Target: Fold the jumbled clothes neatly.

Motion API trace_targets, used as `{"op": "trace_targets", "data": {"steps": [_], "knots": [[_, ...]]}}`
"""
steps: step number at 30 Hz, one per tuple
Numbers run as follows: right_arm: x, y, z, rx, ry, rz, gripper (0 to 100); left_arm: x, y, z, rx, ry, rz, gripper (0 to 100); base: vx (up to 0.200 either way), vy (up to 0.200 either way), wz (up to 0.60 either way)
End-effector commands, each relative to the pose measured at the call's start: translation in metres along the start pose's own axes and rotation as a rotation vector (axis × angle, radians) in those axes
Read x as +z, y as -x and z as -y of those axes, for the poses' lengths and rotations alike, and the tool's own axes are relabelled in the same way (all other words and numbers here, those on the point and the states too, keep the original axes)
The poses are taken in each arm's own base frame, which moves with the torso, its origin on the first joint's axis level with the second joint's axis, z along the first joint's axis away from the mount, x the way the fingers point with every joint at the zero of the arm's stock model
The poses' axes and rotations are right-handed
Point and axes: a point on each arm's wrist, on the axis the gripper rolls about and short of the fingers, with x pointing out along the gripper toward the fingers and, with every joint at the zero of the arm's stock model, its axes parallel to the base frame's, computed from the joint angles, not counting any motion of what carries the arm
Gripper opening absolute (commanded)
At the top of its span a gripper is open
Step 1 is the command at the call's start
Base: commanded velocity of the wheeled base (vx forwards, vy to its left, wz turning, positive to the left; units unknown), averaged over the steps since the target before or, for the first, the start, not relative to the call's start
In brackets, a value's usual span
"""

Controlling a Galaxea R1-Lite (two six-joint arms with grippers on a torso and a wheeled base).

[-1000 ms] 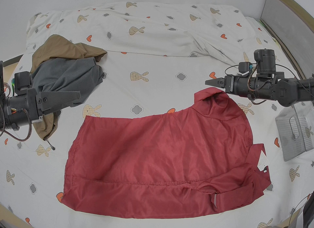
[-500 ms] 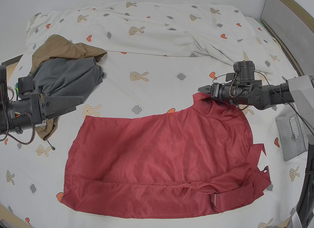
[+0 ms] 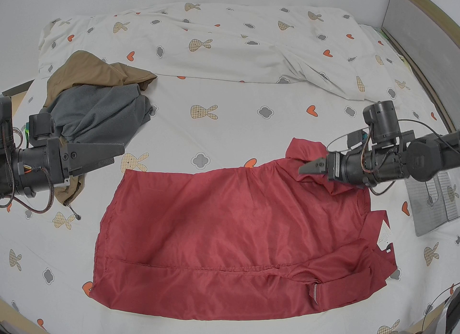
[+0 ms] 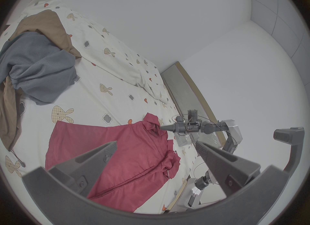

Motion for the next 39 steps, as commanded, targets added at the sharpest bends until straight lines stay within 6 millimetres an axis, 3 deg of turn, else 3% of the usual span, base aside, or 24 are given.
{"op": "trace_targets", "data": {"steps": [1,6,7,8,10,13,15,16,17,19,23,31,39], "knots": [[-0.026,0.032,-0.009,0.029,0.030,-0.064,100,0.000,0.001,0.002,-0.003,-0.004,0.001,100,0.000,0.000,0.00],[-0.019,0.025,-0.007,0.028,0.054,-0.051,100,0.000,0.001,0.003,-0.004,-0.006,0.004,100,0.000,0.000,0.00],[-0.004,0.024,-0.008,0.032,0.071,-0.010,100,0.000,0.002,0.003,-0.003,-0.008,0.006,100,0.000,0.000,0.00],[-0.003,0.024,-0.008,0.031,0.071,-0.008,100,0.000,0.002,0.003,-0.004,-0.008,0.006,100,0.000,0.000,0.00],[0.023,0.034,-0.019,0.062,0.094,0.085,100,0.001,0.002,0.004,-0.003,-0.009,0.007,100,0.000,0.000,0.00],[0.045,0.042,-0.024,0.078,0.106,0.166,100,0.001,0.003,0.004,-0.002,-0.010,0.009,100,0.000,0.000,0.00],[0.058,0.022,-0.015,0.059,0.093,0.172,100,0.001,0.002,0.004,-0.004,-0.010,0.008,100,0.000,0.000,0.00],[0.059,0.018,-0.012,0.052,0.090,0.168,100,0.001,0.002,0.004,-0.004,-0.010,0.008,100,0.000,0.000,0.00],[0.061,-0.005,0.002,0.020,0.068,0.141,100,0.000,0.002,0.004,-0.005,-0.009,0.007,100,0.000,0.000,0.00],[0.059,-0.028,0.015,-0.003,0.054,0.109,100,0.000,0.002,0.004,-0.005,-0.009,0.007,100,0.000,0.000,0.00],[0.064,-0.052,0.036,-0.036,0.094,0.098,100,0.001,0.003,0.006,-0.006,-0.014,0.010,100,0.000,0.000,0.00],[0.083,-0.051,0.054,-0.037,0.305,0.138,100,0.000,0.001,0.003,-0.004,-0.007,0.004,100,0.000,0.000,0.00],[0.091,-0.049,0.051,0.064,0.344,0.106,100,-0.004,-0.004,0.002,-0.020,-0.005,-0.012,100,0.000,0.000,0.00]]}}
